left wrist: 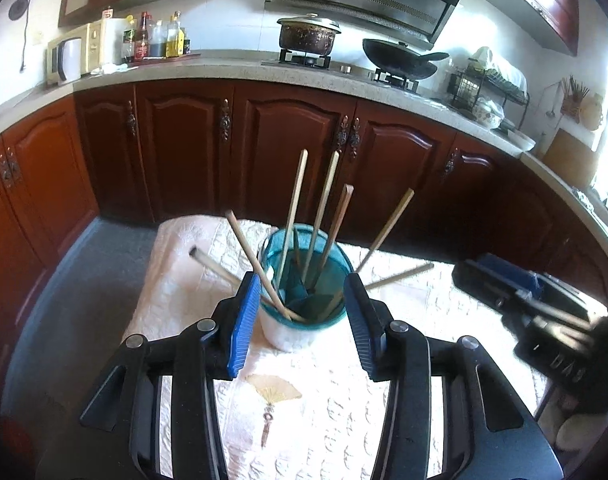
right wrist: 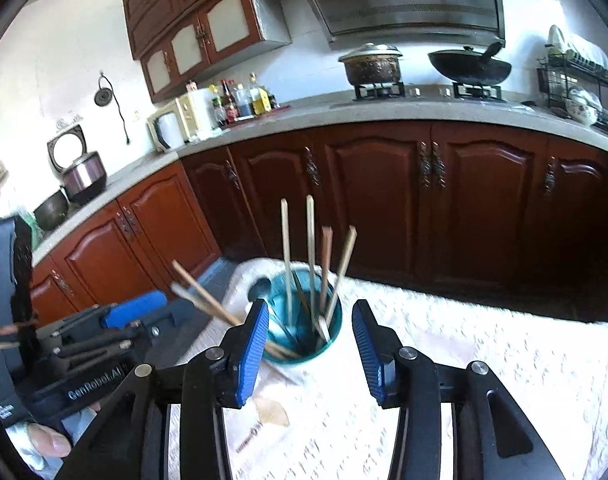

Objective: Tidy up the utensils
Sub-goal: 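Withdraw both grippers from the holder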

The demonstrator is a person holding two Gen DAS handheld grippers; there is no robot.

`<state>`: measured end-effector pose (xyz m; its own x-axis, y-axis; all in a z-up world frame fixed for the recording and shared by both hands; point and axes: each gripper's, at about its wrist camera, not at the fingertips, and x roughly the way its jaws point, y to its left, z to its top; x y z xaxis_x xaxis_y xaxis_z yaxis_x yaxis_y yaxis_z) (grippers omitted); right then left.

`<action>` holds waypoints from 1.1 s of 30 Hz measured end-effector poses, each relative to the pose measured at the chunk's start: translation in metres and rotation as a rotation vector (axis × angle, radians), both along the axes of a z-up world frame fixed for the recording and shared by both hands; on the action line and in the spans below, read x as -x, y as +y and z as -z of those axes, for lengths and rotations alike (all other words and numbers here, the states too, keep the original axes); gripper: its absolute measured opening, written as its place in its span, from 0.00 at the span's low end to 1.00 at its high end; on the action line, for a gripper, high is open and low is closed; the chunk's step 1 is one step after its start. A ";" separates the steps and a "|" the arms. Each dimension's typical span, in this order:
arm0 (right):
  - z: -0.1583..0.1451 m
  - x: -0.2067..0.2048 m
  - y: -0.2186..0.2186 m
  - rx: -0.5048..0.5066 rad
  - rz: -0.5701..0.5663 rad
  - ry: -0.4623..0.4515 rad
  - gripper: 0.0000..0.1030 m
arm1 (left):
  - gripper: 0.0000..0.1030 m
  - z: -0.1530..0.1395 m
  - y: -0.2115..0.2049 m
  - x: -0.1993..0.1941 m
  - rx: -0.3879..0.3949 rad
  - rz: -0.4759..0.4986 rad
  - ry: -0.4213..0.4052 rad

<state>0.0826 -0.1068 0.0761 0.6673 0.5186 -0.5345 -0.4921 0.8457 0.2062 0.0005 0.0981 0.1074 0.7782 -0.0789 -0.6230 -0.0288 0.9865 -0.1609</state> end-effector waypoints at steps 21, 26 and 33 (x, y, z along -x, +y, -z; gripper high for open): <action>0.024 0.015 0.013 0.069 0.056 0.054 0.47 | 0.41 0.002 -0.007 0.031 -0.073 -0.075 -0.030; 0.017 0.018 0.015 0.074 0.051 0.034 0.50 | 0.41 0.000 -0.006 0.033 -0.074 -0.085 -0.040; 0.017 0.018 0.019 0.076 0.047 0.037 0.50 | 0.41 0.000 -0.007 0.033 -0.086 -0.091 -0.043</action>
